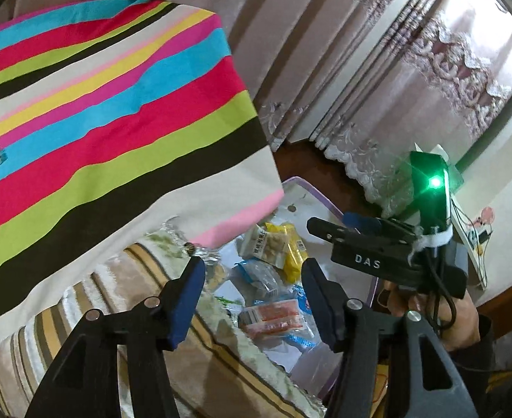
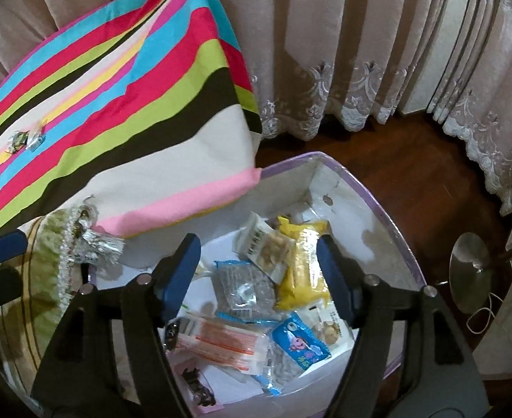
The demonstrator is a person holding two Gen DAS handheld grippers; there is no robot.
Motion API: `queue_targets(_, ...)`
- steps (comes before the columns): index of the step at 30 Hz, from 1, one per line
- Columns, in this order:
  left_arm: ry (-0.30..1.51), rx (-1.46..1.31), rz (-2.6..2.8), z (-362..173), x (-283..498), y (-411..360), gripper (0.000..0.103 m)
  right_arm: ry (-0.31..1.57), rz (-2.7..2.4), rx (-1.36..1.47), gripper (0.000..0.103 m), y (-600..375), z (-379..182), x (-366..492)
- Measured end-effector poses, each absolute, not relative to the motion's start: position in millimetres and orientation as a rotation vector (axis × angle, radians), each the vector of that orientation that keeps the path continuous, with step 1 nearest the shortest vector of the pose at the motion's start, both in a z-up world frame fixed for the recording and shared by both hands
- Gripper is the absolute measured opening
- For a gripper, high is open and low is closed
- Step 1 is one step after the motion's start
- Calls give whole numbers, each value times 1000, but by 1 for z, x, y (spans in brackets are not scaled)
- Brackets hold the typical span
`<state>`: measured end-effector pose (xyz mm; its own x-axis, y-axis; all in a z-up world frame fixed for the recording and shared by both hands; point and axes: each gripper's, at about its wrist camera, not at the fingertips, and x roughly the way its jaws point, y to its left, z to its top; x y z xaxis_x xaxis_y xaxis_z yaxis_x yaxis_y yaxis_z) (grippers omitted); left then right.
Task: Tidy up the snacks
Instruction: 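Open both grippers to drop the white packets into the box, then move both grippers back over the remaining snacks on the bed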
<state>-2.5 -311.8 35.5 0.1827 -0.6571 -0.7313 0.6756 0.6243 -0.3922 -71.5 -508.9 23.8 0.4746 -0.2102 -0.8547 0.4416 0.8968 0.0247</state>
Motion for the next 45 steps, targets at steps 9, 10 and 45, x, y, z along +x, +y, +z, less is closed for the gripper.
queue_targets(9,989,-46,-833,38,23,-274,58,992,-317,243,75,-473,30,-44)
queue_targets(10,987,-60,-816,38,27,-268,58,990,-303,243,76,-468,31,-40)
queue_targets(45,847,-300,-215,25,226,3,69,942,22,103,83,-256,45,200)
